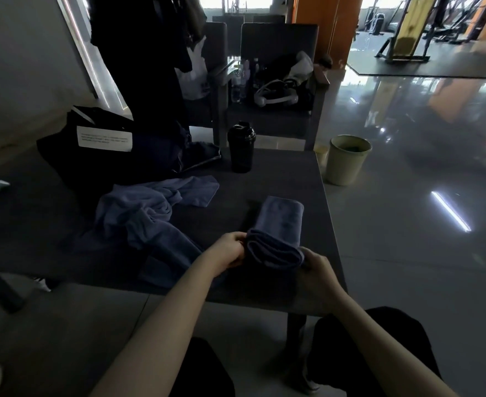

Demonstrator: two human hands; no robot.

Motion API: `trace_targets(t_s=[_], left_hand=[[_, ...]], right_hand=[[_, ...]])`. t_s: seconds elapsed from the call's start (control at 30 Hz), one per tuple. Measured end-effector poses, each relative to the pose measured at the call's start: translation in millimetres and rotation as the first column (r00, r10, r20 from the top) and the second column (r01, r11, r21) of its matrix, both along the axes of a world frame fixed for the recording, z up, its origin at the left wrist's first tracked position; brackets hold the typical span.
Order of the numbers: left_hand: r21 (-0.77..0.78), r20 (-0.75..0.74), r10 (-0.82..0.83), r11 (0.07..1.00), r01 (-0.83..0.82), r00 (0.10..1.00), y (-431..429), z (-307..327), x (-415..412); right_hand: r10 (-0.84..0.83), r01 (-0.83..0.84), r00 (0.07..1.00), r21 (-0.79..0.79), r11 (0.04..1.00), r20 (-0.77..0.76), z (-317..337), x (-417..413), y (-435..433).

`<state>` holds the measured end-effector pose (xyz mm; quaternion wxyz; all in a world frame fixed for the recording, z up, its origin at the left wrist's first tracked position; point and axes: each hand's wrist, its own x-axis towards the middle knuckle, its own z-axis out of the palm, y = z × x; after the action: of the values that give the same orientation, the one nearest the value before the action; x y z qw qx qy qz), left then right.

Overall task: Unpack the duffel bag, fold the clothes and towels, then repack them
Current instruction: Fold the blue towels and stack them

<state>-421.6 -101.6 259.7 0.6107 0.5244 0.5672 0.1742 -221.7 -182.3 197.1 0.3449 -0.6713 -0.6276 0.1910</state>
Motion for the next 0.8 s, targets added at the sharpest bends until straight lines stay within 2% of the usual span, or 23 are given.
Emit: trace_targets(t_s=[0.07, 0.13, 0.2, 0.3, 0.4, 0.5, 0.67, 0.8], left_hand=[[0.158, -0.142, -0.205, 0.961, 0.226, 0.968, 7, -2, -5], [0.19, -0.138, -0.303, 0.927, 0.325, 0.943, 12, -7, -6], [0.196, -0.124, -0.306, 0.925, 0.325, 0.944, 14, -13, 0], [0.288, -0.165, -0.191, 0.929, 0.232, 0.968, 19, -32, 14], [0.369, -0.16, -0.114, 0.914, 0.166, 0.98, 24, -41, 23], [0.438, -0.161, -0.062, 0.89, 0.128, 0.985, 31, -46, 30], [0.485, -0.155, 0.001, 0.872, 0.075, 0.988, 45, -46, 43], [0.463, -0.217, -0.027, 0.877, 0.127, 0.976, 56, -48, 52]], right_hand=[[-0.034, 0.034, 0.991, -0.003, 0.999, -0.131, 12, 5, 8], [-0.069, 0.066, 0.965, -0.022, 0.998, -0.252, 23, 8, 18], [-0.114, 0.095, 0.922, -0.071, 0.993, -0.369, 25, 9, 27], [-0.238, 0.178, 0.859, -0.172, 0.969, -0.453, 15, 11, 38], [-0.193, 0.099, 0.799, -0.191, 0.977, -0.569, 9, 14, 40], [-0.085, -0.025, 0.855, -0.204, 0.979, -0.511, 5, 19, 43], [-0.259, 0.244, 0.885, -0.088, 0.966, -0.388, 19, 21, 63], [-0.399, 0.363, 0.878, -0.175, 0.915, -0.264, 12, 18, 76]])
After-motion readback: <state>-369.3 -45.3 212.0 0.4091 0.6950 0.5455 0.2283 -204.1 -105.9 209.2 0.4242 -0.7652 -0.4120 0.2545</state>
